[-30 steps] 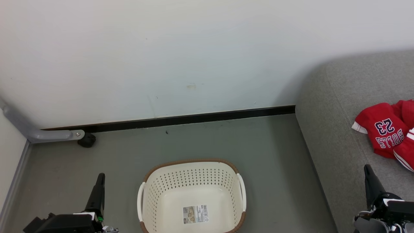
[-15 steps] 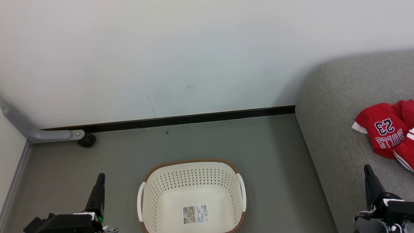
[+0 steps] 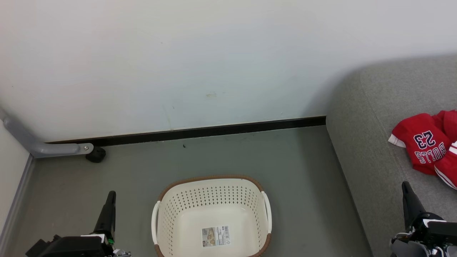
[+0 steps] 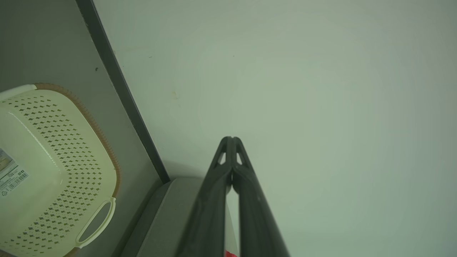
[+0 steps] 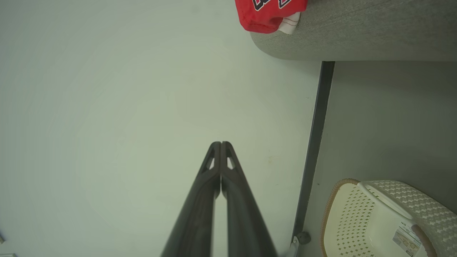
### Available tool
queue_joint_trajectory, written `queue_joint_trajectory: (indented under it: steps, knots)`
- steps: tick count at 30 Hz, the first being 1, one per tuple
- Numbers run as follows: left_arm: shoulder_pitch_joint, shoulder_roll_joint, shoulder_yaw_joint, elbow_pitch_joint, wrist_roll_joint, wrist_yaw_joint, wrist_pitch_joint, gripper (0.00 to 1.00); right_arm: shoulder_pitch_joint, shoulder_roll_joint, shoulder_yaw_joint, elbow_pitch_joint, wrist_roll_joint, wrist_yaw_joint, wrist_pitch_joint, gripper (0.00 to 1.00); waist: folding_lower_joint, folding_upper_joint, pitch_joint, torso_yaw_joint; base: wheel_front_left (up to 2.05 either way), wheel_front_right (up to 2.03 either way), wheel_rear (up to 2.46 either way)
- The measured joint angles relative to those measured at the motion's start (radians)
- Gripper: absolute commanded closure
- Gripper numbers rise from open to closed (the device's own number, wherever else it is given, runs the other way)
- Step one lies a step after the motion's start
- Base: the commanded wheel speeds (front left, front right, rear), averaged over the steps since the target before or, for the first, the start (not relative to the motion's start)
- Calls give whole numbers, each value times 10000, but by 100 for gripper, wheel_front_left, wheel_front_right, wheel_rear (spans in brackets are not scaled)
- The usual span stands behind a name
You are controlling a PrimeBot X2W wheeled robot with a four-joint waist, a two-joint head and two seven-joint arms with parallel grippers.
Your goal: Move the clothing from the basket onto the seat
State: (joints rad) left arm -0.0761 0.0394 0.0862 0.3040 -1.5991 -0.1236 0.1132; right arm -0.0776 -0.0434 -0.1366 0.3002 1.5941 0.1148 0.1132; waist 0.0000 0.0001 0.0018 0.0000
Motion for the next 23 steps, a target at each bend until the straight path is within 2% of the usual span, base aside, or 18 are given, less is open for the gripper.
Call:
queue_joint_trajectory:
  steps: [23]
  knots:
    - [0, 0, 0, -8, 0, 0, 0, 100, 0, 0, 0, 0, 0, 0, 0, 100, 0, 0, 1, 0, 0, 0, 0]
